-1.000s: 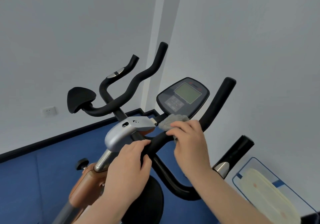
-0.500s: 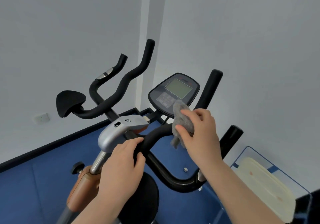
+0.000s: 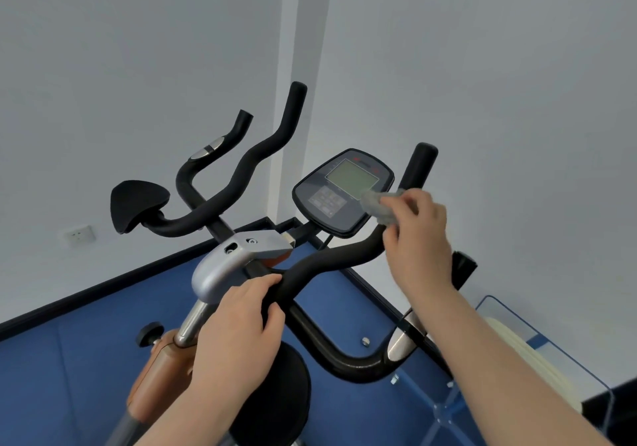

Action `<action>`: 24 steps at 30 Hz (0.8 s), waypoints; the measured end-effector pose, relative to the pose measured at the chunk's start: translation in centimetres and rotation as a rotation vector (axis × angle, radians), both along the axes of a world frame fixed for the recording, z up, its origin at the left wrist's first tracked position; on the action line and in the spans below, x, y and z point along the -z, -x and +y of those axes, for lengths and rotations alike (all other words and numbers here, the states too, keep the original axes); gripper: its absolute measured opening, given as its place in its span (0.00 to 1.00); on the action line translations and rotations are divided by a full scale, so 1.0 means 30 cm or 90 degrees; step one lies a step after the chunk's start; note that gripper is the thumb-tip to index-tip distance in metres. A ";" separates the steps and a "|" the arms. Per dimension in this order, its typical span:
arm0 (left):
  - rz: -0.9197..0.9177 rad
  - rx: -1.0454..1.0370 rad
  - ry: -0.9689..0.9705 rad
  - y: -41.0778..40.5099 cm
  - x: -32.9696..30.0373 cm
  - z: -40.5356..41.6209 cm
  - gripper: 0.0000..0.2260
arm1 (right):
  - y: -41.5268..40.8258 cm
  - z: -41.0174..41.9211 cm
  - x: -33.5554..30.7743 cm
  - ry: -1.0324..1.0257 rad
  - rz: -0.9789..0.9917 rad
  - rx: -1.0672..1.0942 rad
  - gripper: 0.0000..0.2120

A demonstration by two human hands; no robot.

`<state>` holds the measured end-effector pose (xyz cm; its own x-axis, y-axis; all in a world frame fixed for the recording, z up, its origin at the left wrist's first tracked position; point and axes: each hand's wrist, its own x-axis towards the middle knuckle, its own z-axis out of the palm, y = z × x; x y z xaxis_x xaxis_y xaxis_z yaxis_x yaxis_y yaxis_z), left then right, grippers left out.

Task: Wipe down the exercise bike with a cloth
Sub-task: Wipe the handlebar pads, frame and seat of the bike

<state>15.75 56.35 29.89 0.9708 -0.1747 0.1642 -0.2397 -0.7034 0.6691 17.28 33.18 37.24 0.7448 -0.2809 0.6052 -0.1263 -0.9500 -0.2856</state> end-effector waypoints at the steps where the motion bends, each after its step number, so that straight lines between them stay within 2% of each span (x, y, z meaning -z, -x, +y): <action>1: 0.001 -0.002 0.000 0.001 -0.001 0.000 0.18 | 0.006 0.013 0.032 -0.001 0.016 0.000 0.18; 5: -0.004 -0.010 0.002 0.003 -0.006 -0.002 0.18 | -0.012 0.006 -0.006 -0.074 -0.017 -0.125 0.15; 8: -0.006 -0.020 -0.006 0.007 -0.010 -0.004 0.18 | -0.048 -0.043 -0.071 -0.072 -0.105 -0.070 0.17; 10: -0.005 -0.023 -0.005 0.009 -0.011 -0.005 0.18 | -0.042 -0.020 -0.030 -0.060 -0.065 -0.044 0.14; 12: -0.007 -0.021 0.001 0.009 -0.010 -0.003 0.18 | -0.024 0.025 0.040 -0.039 -0.002 -0.043 0.07; 14: -0.005 -0.015 0.010 0.010 -0.007 -0.002 0.18 | -0.029 0.023 0.046 -0.079 -0.027 -0.054 0.05; 17: -0.006 -0.015 0.008 0.009 -0.012 -0.004 0.17 | -0.070 -0.029 -0.026 -0.105 -0.102 -0.016 0.09; 21: -0.004 -0.018 0.012 0.006 -0.007 -0.002 0.17 | -0.040 0.015 0.040 -0.110 -0.015 0.018 0.12; 24: -0.005 -0.022 0.017 0.008 -0.007 -0.003 0.17 | -0.015 0.022 0.069 -0.133 -0.020 -0.020 0.12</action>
<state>15.52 56.26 30.10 0.9748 -0.1360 0.1768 -0.2212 -0.6931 0.6860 17.73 33.84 35.18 0.7371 -0.3800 0.5588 -0.0861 -0.8730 -0.4801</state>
